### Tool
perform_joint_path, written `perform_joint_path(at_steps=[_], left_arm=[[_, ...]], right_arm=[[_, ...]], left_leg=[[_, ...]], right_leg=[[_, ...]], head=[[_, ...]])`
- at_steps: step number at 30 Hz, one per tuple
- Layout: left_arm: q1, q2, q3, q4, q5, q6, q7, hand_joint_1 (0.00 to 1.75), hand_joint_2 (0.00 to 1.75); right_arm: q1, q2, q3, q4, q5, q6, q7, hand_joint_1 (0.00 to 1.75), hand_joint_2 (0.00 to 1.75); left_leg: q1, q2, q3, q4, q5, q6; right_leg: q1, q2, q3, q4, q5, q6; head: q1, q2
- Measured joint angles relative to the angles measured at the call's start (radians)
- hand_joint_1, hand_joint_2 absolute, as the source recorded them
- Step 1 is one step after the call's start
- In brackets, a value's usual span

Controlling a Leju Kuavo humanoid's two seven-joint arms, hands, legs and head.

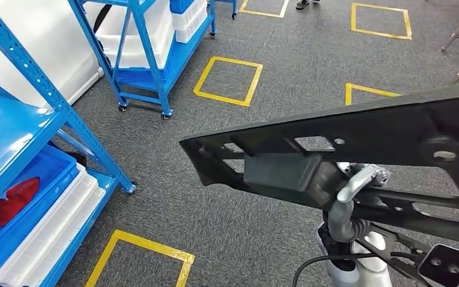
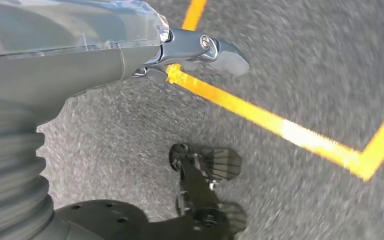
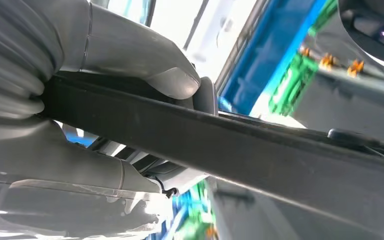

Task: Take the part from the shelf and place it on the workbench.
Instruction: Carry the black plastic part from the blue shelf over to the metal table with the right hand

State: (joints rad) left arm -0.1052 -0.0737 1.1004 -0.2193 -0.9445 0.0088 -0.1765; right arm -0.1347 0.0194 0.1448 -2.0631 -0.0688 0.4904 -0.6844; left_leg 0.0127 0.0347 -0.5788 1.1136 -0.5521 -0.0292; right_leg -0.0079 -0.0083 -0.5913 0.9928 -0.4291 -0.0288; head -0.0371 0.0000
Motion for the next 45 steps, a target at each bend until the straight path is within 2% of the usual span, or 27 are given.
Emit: perform_joint_path(at_steps=[2, 3, 4, 6, 8, 10, 12, 14, 16, 18, 19, 20, 23, 25, 27, 29, 30, 32, 34, 35, 36, 38, 39, 40, 42, 43, 45], left_arm=[[-0.004, 0.0, -0.009, 0.0, -0.009, -0.006, 0.008, 0.0, 1.75], [-0.006, 0.0, -0.014, 0.0, -0.012, -0.008, 0.013, 0.0, 1.75], [-0.009, 0.0, -0.018, 0.0, -0.014, -0.009, 0.016, 0.0, 1.75], [-0.015, 0.0, -0.025, 0.0, -0.015, -0.011, 0.02, 0.0, 1.75], [-0.02, 0.0, -0.028, 0.0, -0.01, -0.012, 0.018, 0.0, 1.75], [-0.022, -0.001, -0.028, 0.0, -0.001, -0.012, 0.012, 0.0, 1.75], [-0.023, -0.002, -0.028, 0.0, 0.008, -0.013, 0.004, 0.0, 1.75], [-0.025, -0.003, -0.028, 0.0, 0.021, -0.015, -0.003, 0.0, 1.75], [-0.021, -0.003, -0.025, 0.0, 0.039, -0.017, -0.007, 0.0, 1.75], [-0.01, -0.002, -0.017, 0.0, 0.057, -0.016, -0.008, 0.0, 1.75], [-0.006, -0.001, -0.011, 0.0, 0.064, -0.015, -0.009, 0.0, 1.75], [-0.002, -0.001, -0.005, 0.0, 0.069, -0.015, -0.011, 0.0, 1.75], [0.002, -0.001, 0.005, 0.0, 0.077, -0.015, -0.015, 0.0, 1.75], [0.003, -0.001, 0.011, 0.0, 0.078, -0.015, -0.017, 0.0, 1.75], [0.003, -0.001, 0.017, 0.0, 0.079, -0.017, -0.018, 0.0, 1.75], [0.002, -0.001, 0.021, 0.0, 0.081, -0.018, -0.02, 0.0, 1.75], [0.003, -0.001, 0.023, 0.0, 0.082, -0.02, -0.02, 0.0, 1.75], [0.007, -0.001, 0.024, 0.0, 0.083, -0.022, -0.021, 0.0, 1.75], [0.013, -0.001, 0.026, 0.0, 0.085, -0.023, -0.021, 0.0, 1.75], [0.014, -0.001, 0.028, 0.0, 0.086, -0.022, -0.021, 0.0, 1.75], [0.014, -0.001, 0.029, 0.0, 0.087, -0.021, -0.021, 0.0, 1.75], [0.014, -0.001, 0.032, 0.0, 0.091, -0.019, -0.022, 0.0, 1.75], [0.015, -0.001, 0.033, 0.0, 0.093, -0.018, -0.022, 0.0, 1.75], [0.015, -0.001, 0.036, 0.0, 0.094, -0.017, -0.022, 0.0, 1.75], [0.014, -0.001, 0.042, 0.0, 0.096, -0.016, -0.022, 0.0, 1.75], [0.013, -0.001, 0.044, 0.0, 0.096, -0.016, -0.022, 0.0, 1.75], [0.013, -0.002, 0.047, 0.0, 0.097, -0.016, -0.021, 0.0, 1.75]], right_arm=[[0.036, -0.002, -0.021, -0.033, 0.004, -0.007, 0.0, 1.75, 1.75], [0.055, -0.003, -0.031, -0.05, 0.006, -0.008, 0.0, 1.75, 1.75], [0.068, -0.004, -0.039, -0.064, 0.007, -0.007, 0.0, 1.75, 1.75], [0.082, -0.006, -0.05, -0.087, 0.008, -0.002, 0.0, 1.75, 1.75], [0.085, -0.007, -0.055, -0.099, 0.009, 0.005, 0.0, 1.75, 1.75], [0.084, -0.007, -0.057, -0.102, 0.012, 0.011, 0.0, 1.75, 1.75], [0.083, -0.007, -0.057, -0.103, 0.018, 0.01, 0.0, 1.75, 1.75], [0.078, -0.009, -0.055, -0.103, 0.027, -0.004, 0.0, 1.75, 1.75], [0.072, -0.013, -0.043, -0.102, 0.033, -0.02, 0.0, 1.75, 1.75], [0.067, -0.018, -0.023, -0.095, 0.031, -0.025, 0.0, 1.75, 1.75], [0.064, -0.019, -0.014, -0.089, 0.03, -0.025, 0.0, 1.75, 1.75], [0.058, -0.019, -0.005, -0.082, 0.029, -0.025, 0.0, 1.75, 1.75], [0.034, -0.019, 0.013, -0.062, 0.026, -0.025, 0.0, 1.75, 1.75], [0.022, -0.019, 0.021, -0.051, 0.024, -0.027, 0.0, 1.75, 1.75], [0.017, -0.019, 0.025, -0.043, 0.024, -0.028, 0.0, 1.75, 1.75], [0.011, -0.018, 0.028, -0.036, 0.024, -0.029, 0.0, 1.75, 1.75], [0.005, -0.016, 0.031, -0.032, 0.025, -0.031, 0.0, 1.75, 1.75], [-0.006, -0.01, 0.039, -0.02, 0.027, -0.04, 0.0, 1.75, 1.75], [-0.008, -0.006, 0.047, -0.007, 0.03, -0.048, 0.0, 1.75, 1.75], [-0.008, -0.005, 0.05, -0.002, 0.031, -0.053, 0.0, 1.75, 1.75], [-0.009, -0.005, 0.053, 0.002, 0.033, -0.057, 0.0, 1.75, 1.75], [-0.011, -0.003, 0.059, 0.008, 0.035, -0.066, 0.0, 1.75, 1.75], [-0.013, -0.003, 0.064, 0.011, 0.037, -0.071, 0.0, 1.75, 1.75], [-0.014, -0.003, 0.068, 0.012, 0.039, -0.077, 0.0, 1.75, 1.75], [-0.015, -0.003, 0.077, 0.013, 0.046, -0.091, 0.0, 1.75, 1.75], [-0.015, -0.003, 0.082, 0.012, 0.049, -0.1, 0.0, 1.75, 1.75], [-0.023, -0.003, 0.092, 0.007, 0.053, -0.124, 0.0, 1.75, 1.75]], left_leg=[[0.001, -0.023, -0.064, 0.137, -0.057, -0.003], [0.001, -0.026, -0.083, 0.173, -0.062, -0.003], [0.001, -0.028, -0.082, 0.165, -0.044, -0.002], [0.002, -0.045, -0.03, 0.045, 0.033, 0.003], [0.004, -0.079, 0.023, -0.077, 0.08, 0.01], [0.003, -0.091, 0.037, -0.113, 0.08, 0.017], [0.001, -0.076, 0.039, -0.119, 0.084, 0.028], [0.002, -0.058, 0.043, -0.128, 0.092, 0.041], [0.0, -0.037, 0.043, -0.132, 0.095, 0.049], [-0.004, -0.013, 0.042, -0.13, 0.093, 0.05], [-0.005, 0.0, 0.042, -0.129, 0.091, 0.05], [-0.005, 0.011, 0.043, -0.127, 0.088, 0.048], [-0.008, 0.037, 0.048, -0.121, 0.078, 0.037], [-0.012, 0.05, 0.052, -0.119, 0.072, 0.025], [-0.011, 0.065, 0.057, -0.12, 0.068, 0.013], [-0.007, 0.048, 0.051, -0.094, 0.045, 0.003], [-0.004, 0.026, 0.034, -0.054, 0.019, -0.001], [-0.002, -0.016, -0.03, 0.081, -0.046, -0.004], [-0.002, -0.027, -0.083, 0.179, -0.07, -0.002], [-0.002, -0.03, -0.086, 0.172, -0.051, 0.001], [-0.002, -0.034, -0.068, 0.122, -0.013, 0.005], [-0.002, -0.069, -0.008, -0.025, 0.06, 0.014], [-0.003, -0.085, 0.014, -0.075, 0.078, 0.017], [-0.004, -0.096, 0.025, -0.102, 0.082, 0.019], [-0.007, -0.085, 0.03, -0.109, 0.083, 0.027], [-0.007, -0.075, 0.032, -0.116, 0.088, 0.033], [-0.005, -0.053, 0.037, -0.13, 0.097, 0.046]], right_leg=[[0.002, 0.024, -0.001, 0.001, 0.0, -0.004], [0.003, 0.037, -0.001, 0.002, 0.0, -0.004], [0.004, 0.051, 0.0, 0.003, 0.0, -0.004], [0.004, 0.079, 0.001, 0.007, -0.001, -0.002], [0.005, 0.104, -0.001, 0.013, -0.002, 0.006], [0.003, 0.124, -0.009, 0.016, 0.001, 0.018], [-0.002, 0.137, -0.014, 0.015, 0.004, 0.031], [-0.001, 0.101, -0.032, 0.05, -0.019, 0.039], [0.0, 0.042, -0.086, 0.163, -0.081, 0.043], [-0.004, 0.02, -0.146, 0.285, -0.127, 0.047], [-0.006, 0.015, -0.156, 0.305, -0.126, 0.048], [-0.007, 0.011, -0.147, 0.29, -0.108, 0.048], [-0.003, -0.039, -0.043, 0.093, -0.029, 0.041], [0.004, -0.058, -0.011, 0.03, -0.02, 0.029], [0.008, -0.037, -0.013, 0.028, -0.018, 0.018], [0.005, -0.018, -0.011, 0.022, -0.014, 0.006], [0.004, -0.008, -0.009, 0.018, -0.012, 0.001], [0.005, 0.014, -0.008, 0.018, -0.011, -0.006], [0.01, 0.04, -0.008, 0.019, -0.012, -0.009], [0.012, 0.053, -0.007, 0.021, -0.012, -0.009], [0.013, 0.065, -0.006, 0.022, -0.012, -0.009], [0.014, 0.088, -0.005, 0.025, -0.013, -0.006], [0.013, 0.098, -0.007, 0.026, -0.012, -0.002], [0.011, 0.107, -0.009, 0.027, -0.011, 0.003], [0.007, 0.127, -0.014, 0.023, -0.006, 0.016], [0.007, 0.123, -0.016, 0.025, -0.007, 0.022], [0.009, 0.082, -0.039, 0.071, -0.038, 0.029]], head=[[0.0, 0.0], [0.0, 0.0], [0.0, 0.0], [0.0, 0.0], [0.0, 0.0], [0.0, 0.0], [0.0, 0.0], [0.0, 0.0], [0.0, 0.0], [0.0, 0.0], [0.0, 0.0], [0.0, 0.0], [0.0, 0.0], [0.0, 0.0], [0.0, 0.0], [0.0, 0.0], [0.0, 0.0], [0.0, 0.0], [0.0, 0.0], [0.0, 0.0], [0.0, 0.0], [0.0, 0.0], [0.0, 0.0], [0.0, 0.0], [0.0, 0.0], [0.0, 0.0], [0.0, 0.0]])
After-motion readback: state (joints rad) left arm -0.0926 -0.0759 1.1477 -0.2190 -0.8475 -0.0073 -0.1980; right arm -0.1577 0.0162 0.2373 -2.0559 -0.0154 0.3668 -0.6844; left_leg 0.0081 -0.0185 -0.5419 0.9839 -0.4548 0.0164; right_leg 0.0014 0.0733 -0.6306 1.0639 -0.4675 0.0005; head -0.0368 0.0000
